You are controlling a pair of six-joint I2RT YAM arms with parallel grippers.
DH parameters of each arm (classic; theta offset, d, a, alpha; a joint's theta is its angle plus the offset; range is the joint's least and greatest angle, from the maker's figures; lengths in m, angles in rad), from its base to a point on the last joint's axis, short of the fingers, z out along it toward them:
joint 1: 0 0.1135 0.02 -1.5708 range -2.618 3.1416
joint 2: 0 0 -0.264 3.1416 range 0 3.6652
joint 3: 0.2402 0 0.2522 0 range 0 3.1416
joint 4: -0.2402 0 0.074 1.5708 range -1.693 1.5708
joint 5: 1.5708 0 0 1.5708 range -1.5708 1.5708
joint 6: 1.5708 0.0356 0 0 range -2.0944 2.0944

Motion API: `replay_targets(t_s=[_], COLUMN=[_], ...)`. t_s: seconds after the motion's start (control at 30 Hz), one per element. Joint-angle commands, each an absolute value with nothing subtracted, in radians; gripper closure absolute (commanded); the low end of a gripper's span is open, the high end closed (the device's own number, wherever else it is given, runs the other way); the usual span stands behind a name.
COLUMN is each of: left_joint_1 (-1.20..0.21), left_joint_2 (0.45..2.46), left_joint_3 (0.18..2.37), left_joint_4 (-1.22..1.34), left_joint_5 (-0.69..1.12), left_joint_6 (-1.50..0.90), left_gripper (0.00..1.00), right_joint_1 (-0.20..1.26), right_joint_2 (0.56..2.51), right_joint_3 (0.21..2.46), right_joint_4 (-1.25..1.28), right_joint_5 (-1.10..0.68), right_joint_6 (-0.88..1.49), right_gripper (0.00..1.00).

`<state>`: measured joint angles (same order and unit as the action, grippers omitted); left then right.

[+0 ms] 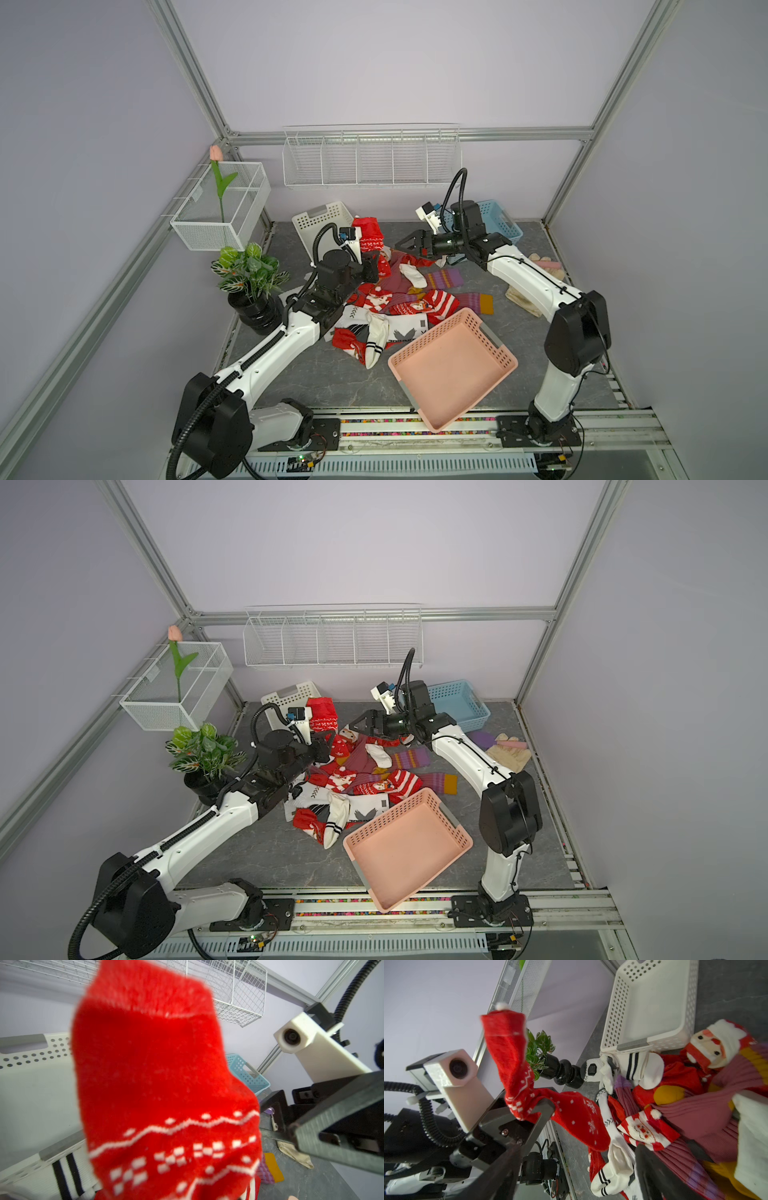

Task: Sort the socks into the basket by color
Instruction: Place the sock in the bin.

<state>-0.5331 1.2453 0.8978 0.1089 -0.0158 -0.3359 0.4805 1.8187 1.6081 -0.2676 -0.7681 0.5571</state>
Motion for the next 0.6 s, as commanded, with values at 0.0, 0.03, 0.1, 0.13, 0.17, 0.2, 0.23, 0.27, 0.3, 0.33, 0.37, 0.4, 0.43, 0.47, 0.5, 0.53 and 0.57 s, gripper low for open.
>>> replay_targets(t_s=[0.0,0.03,0.1,0.13,0.17,0.2,0.23,0.27,0.3,0.33,0.37,0.4,0.43,0.47,0.5,0.53,0.57], left_joint_1=[-0.524,-0.513,-0.481,-0.460,-0.442,-0.432,-0.418,-0.404,-0.390,-0.377,-0.362,-0.349,-0.332,-0.316,-0.303,-0.285,-0.267], left_joint_2=[1.230,1.237,1.255,1.269,1.285,1.299,1.320,1.348,1.372,1.404,1.434,1.461,1.496,1.527,1.551,1.578,1.607], left_joint_3=[0.952,0.971,1.008,1.031,1.051,1.068,1.095,1.125,1.155,1.188,1.218,1.246,1.279,1.310,1.335,1.356,1.380], left_joint_4=[-0.020,-0.049,-0.100,-0.123,-0.141,-0.156,-0.176,-0.199,-0.215,-0.227,-0.237,-0.245,-0.252,-0.257,-0.257,-0.249,-0.241], left_joint_5=[-0.088,-0.090,-0.092,-0.089,-0.092,-0.101,-0.112,-0.119,-0.120,-0.125,-0.132,-0.136,-0.139,-0.151,-0.162,-0.166,-0.167], left_joint_6=[-0.342,-0.344,-0.359,-0.367,-0.373,-0.369,-0.366,-0.362,-0.358,-0.352,-0.345,-0.341,-0.335,-0.328,-0.320,-0.315,-0.312], left_gripper=[1.00,1.00,1.00,1.00,1.00,1.00,1.00,1.00,1.00,1.00,1.00,1.00,1.00,1.00,1.00,1.00,1.00], right_joint_1=[0.443,0.430,0.401,0.387,0.373,0.362,0.354,0.347,0.344,0.340,0.337,0.335,0.336,0.336,0.335,0.335,0.335], right_joint_2=[1.754,1.742,1.717,1.702,1.688,1.678,1.667,1.656,1.649,1.643,1.637,1.634,1.631,1.628,1.627,1.625,1.624], right_joint_3=[1.622,1.619,1.608,1.594,1.579,1.565,1.553,1.540,1.529,1.518,1.507,1.500,1.494,1.490,1.487,1.483,1.481], right_joint_4=[-0.391,-0.419,-0.461,-0.472,-0.482,-0.489,-0.498,-0.505,-0.511,-0.515,-0.518,-0.522,-0.527,-0.533,-0.537,-0.539,-0.543], right_joint_5=[-0.714,-0.696,-0.672,-0.657,-0.644,-0.632,-0.622,-0.609,-0.598,-0.588,-0.579,-0.569,-0.557,-0.547,-0.539,-0.531,-0.523], right_joint_6=[0.464,0.444,0.413,0.403,0.394,0.388,0.381,0.374,0.369,0.363,0.361,0.356,0.352,0.346,0.338,0.330,0.323], right_gripper=[0.01,0.11,0.12,0.12,0.12,0.12,0.12,0.12,0.12,0.11,0.12,0.12,0.12,0.12,0.12,0.12,0.12])
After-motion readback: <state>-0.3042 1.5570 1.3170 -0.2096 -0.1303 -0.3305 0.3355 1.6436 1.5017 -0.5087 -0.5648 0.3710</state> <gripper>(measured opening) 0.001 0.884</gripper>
